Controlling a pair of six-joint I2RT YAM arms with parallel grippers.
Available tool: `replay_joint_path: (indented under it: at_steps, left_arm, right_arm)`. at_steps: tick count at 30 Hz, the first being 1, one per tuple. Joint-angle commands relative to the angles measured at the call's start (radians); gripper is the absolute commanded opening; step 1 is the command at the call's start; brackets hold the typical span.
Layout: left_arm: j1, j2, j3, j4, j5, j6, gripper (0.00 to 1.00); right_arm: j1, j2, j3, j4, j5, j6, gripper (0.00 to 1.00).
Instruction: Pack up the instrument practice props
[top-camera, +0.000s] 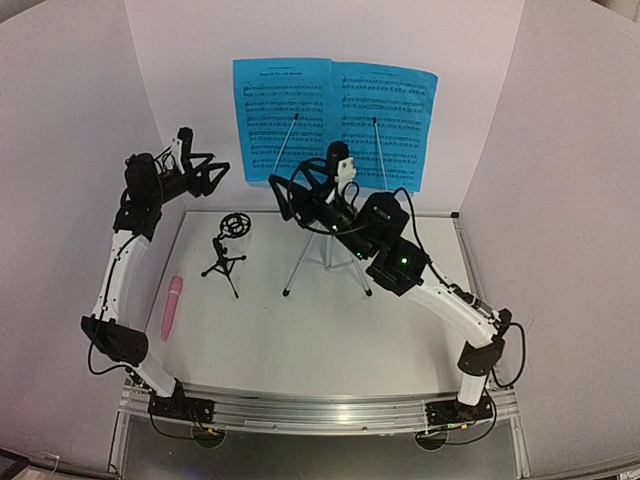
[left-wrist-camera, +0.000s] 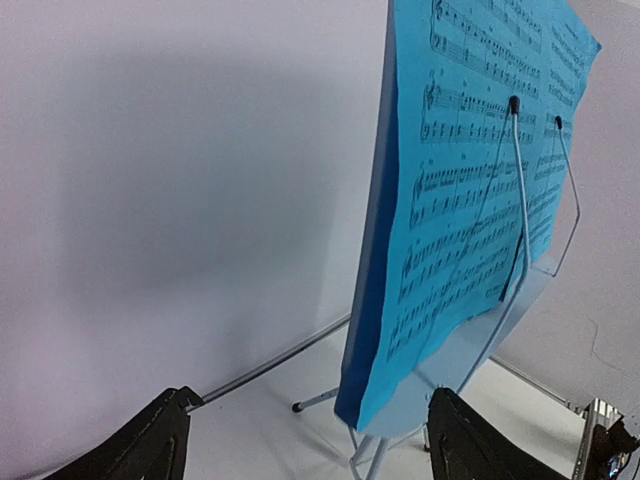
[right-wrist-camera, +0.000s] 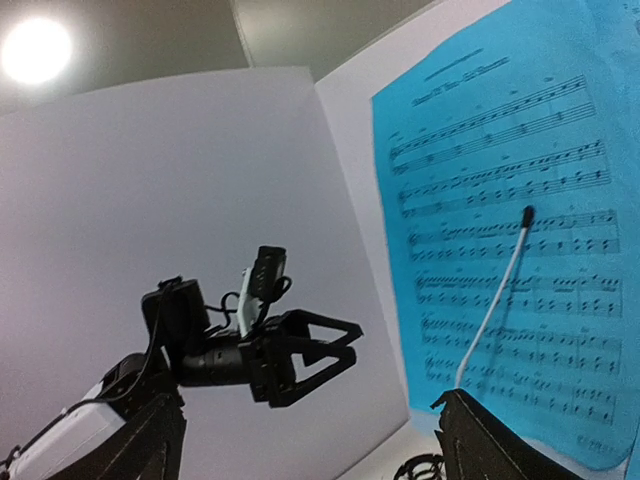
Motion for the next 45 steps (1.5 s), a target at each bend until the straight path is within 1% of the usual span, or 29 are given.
replay_joint_path:
  at_steps: [1, 3, 5, 8, 13, 16, 18, 20, 24, 28, 31, 33, 37, 40, 42, 45]
  left_arm:
    - [-0.033, 0.127, 0.198, 0.111, 0.091, -0.162, 0.82]
    - [-0.041, 0.171, 0.253, 0.127, 0.096, -0.168, 0.83]
    - [-0.044, 0.207, 0.300, 0.143, 0.107, -0.176, 0.83]
    - [-0.050, 0.233, 0.314, 0.190, 0.122, -0.205, 0.83]
    - [-0.063, 0.258, 0.311, 0.257, 0.138, -0.248, 0.79]
    - [-0.070, 0.270, 0.315, 0.284, 0.142, -0.272, 0.71]
    - [-0.077, 0.273, 0.315, 0.297, 0.143, -0.275, 0.68]
    - [-0.083, 0.278, 0.315, 0.309, 0.143, -0.275, 0.67]
    - [-0.089, 0.285, 0.318, 0.323, 0.134, -0.275, 0.62]
    - [-0.090, 0.287, 0.319, 0.337, 0.133, -0.276, 0.59]
    - [-0.092, 0.291, 0.319, 0.339, 0.129, -0.283, 0.55]
    - [-0.093, 0.293, 0.319, 0.340, 0.130, -0.286, 0.53]
    - [-0.094, 0.294, 0.319, 0.339, 0.133, -0.285, 0.48]
    - [-0.099, 0.296, 0.318, 0.339, 0.133, -0.284, 0.43]
    - [-0.104, 0.294, 0.311, 0.339, 0.135, -0.284, 0.41]
    - [-0.109, 0.291, 0.299, 0.340, 0.139, -0.284, 0.36]
  right_arm:
    - [-0.063, 0.149, 0.095, 0.158, 0.084, -0.039, 0.82]
    - [-0.078, 0.210, 0.148, 0.213, 0.044, -0.051, 0.80]
    - [-0.084, 0.282, 0.242, 0.228, 0.026, -0.052, 0.78]
    - [-0.100, 0.359, 0.332, 0.252, 0.005, -0.042, 0.75]
    - [-0.114, 0.397, 0.333, 0.309, 0.040, -0.023, 0.68]
    - [-0.127, 0.417, 0.337, 0.329, 0.036, 0.005, 0.59]
    - [-0.133, 0.438, 0.355, 0.332, 0.027, 0.027, 0.53]
    - [-0.135, 0.460, 0.371, 0.334, 0.025, 0.038, 0.52]
    - [-0.144, 0.483, 0.381, 0.337, 0.029, 0.070, 0.45]
    - [-0.152, 0.505, 0.405, 0.339, 0.021, 0.093, 0.44]
    - [-0.152, 0.516, 0.416, 0.339, 0.014, 0.101, 0.41]
    - [-0.152, 0.525, 0.425, 0.339, 0.008, 0.114, 0.36]
    - [-0.152, 0.531, 0.421, 0.338, -0.001, 0.138, 0.28]
    - [-0.152, 0.529, 0.414, 0.338, -0.007, 0.145, 0.15]
    - [-0.152, 0.526, 0.412, 0.339, -0.014, 0.147, 0.12]
    - [-0.152, 0.519, 0.406, 0.339, -0.028, 0.146, 0.04]
